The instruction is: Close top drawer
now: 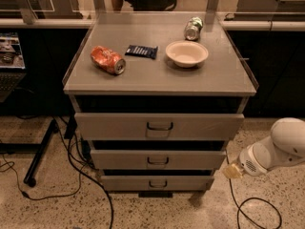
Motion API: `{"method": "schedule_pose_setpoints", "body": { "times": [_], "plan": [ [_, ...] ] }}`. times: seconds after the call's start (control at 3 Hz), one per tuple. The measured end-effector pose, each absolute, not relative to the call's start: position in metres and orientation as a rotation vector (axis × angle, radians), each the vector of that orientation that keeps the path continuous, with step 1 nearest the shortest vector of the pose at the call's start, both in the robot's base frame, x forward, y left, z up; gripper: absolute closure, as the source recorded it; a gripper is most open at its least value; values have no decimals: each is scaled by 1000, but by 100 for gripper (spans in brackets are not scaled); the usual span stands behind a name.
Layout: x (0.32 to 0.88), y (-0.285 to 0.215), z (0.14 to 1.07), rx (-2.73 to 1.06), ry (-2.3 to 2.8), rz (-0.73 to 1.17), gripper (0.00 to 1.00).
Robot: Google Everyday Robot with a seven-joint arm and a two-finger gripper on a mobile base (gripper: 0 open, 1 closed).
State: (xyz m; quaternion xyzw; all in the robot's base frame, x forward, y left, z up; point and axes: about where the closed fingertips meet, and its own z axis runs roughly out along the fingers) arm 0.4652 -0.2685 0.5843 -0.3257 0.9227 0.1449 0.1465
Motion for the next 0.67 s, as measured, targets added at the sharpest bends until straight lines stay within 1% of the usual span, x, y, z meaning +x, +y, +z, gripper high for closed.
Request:
{"method": "schedule_pose_setpoints", "body": {
  "times": [0.67],
  "plan": [
    [465, -269, 584, -938, 2656, 417, 4]
  ]
}}
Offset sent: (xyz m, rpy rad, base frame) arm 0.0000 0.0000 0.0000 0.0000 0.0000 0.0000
